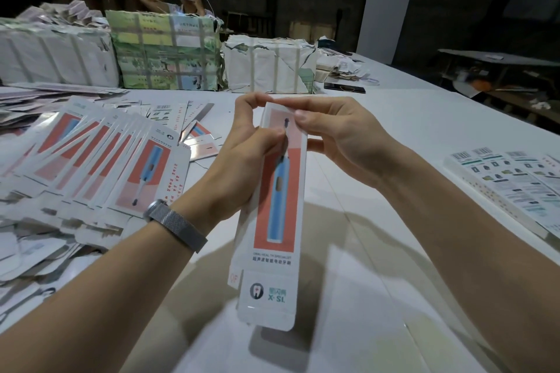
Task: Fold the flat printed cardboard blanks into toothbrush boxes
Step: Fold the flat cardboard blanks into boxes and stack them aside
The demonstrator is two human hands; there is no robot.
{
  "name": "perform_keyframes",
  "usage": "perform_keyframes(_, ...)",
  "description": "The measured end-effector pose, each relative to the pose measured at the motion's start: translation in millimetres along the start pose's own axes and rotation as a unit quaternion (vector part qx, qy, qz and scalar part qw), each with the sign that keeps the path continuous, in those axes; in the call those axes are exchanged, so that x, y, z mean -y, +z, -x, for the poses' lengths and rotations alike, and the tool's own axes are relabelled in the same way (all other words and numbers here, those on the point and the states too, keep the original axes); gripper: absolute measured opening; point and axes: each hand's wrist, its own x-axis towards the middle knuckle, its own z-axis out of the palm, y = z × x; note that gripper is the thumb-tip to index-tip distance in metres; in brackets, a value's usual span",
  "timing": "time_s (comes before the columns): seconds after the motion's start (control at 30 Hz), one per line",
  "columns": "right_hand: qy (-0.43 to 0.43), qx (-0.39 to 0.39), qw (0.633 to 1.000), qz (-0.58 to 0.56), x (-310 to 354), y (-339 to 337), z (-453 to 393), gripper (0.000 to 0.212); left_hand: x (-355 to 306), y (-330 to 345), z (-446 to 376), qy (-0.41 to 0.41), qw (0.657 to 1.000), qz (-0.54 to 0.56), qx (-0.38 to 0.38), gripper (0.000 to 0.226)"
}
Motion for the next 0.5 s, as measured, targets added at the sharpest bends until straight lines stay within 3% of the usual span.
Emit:
perform_keyframes(0.13, 0.009, -0.041, 0.999, -0.009, -2, 13, -2, 0.025, 0, 1, -2, -0.001, 1.000, -0.006, -0.020, 0.019)
perform_keyframes(0.2, -0.035, -0.118, 0.984, 0.127, -6, 21, -4, 0.025, 1, 2, -3, 0.005, 0.999, 0.015, -0.034, 0.023)
perform_keyframes(0.3, -0.116, -0.190, 0.912, 0.343, -6, 25, -3, 0.030, 3, 5, -5, 0.021, 0.999, 0.024, -0.042, 0.026)
perform_keyframes(0.5, 0.006, -0.071, 0.937, 0.342, 6, 27, 2, 0.074, 2, 7, -10, 0.002, 0.996, 0.069, -0.064, 0.013)
